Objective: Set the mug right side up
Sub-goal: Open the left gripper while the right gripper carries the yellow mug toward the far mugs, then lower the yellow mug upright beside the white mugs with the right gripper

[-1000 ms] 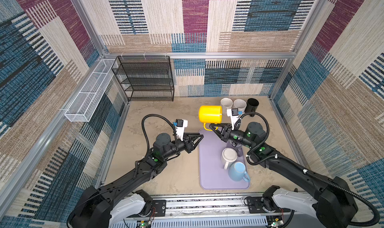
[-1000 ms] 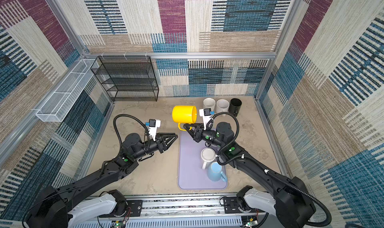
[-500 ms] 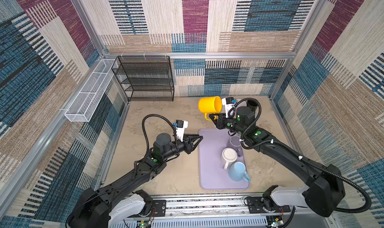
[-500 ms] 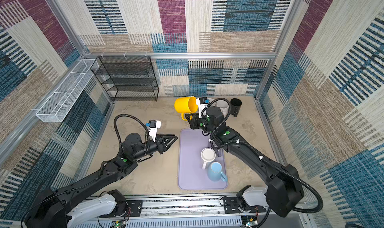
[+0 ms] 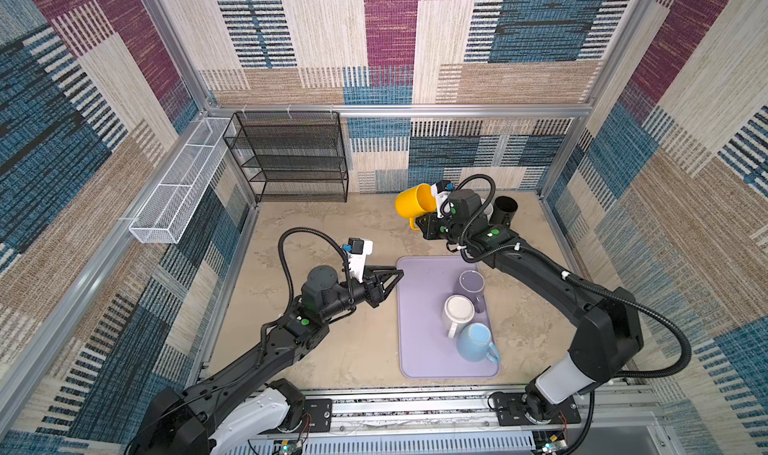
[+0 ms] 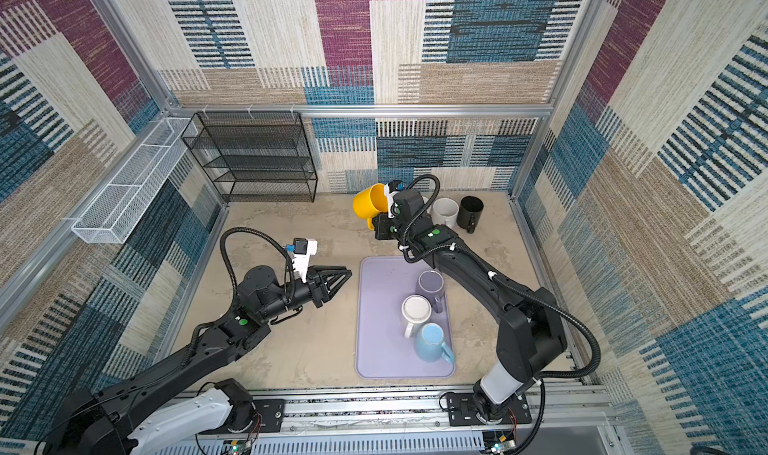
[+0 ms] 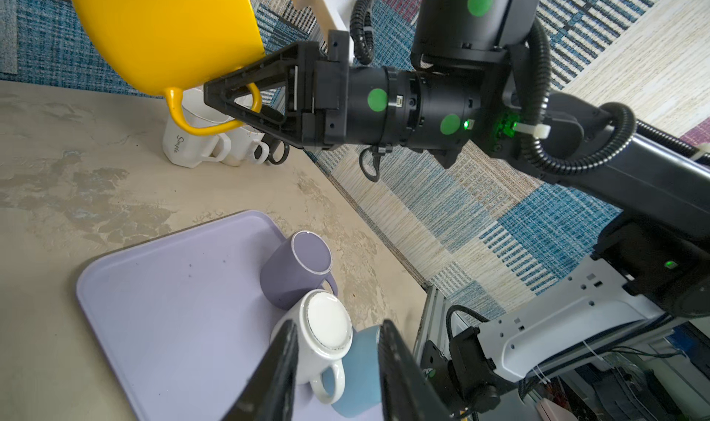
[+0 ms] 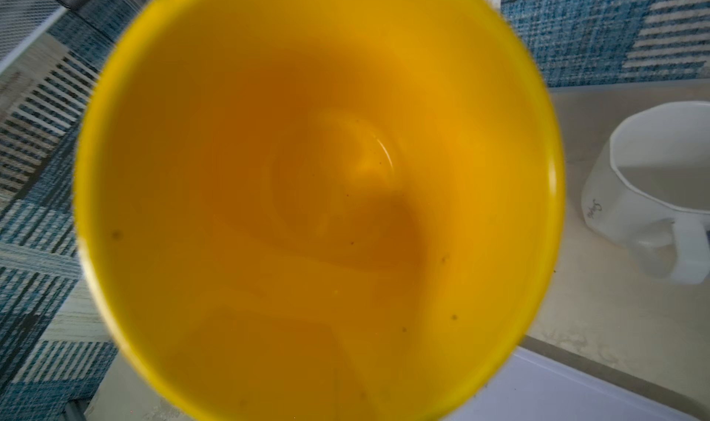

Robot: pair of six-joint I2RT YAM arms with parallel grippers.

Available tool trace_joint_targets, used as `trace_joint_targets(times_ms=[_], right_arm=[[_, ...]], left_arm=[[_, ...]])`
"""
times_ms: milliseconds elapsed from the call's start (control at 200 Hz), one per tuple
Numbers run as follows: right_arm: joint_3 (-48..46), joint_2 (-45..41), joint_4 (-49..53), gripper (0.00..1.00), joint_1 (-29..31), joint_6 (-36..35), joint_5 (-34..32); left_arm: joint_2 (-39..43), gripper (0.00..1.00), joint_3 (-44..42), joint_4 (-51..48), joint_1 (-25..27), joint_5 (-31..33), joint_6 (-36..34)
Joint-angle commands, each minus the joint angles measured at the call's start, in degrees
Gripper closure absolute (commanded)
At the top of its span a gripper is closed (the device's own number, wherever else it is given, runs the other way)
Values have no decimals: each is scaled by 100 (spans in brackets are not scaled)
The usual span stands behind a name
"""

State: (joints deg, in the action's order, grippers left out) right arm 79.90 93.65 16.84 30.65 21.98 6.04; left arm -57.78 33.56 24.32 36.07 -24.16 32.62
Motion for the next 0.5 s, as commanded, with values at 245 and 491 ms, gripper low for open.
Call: trace_joint_targets(times_ms=[245,491], right_arm=[[1000,1029,531,100,-24,-330,-802],[1475,1616,798,100,-59,-369,-1250]], left_arm=[[153,65,7,-131,3,74,-200],[265,66,6,-249,0,83,-210]])
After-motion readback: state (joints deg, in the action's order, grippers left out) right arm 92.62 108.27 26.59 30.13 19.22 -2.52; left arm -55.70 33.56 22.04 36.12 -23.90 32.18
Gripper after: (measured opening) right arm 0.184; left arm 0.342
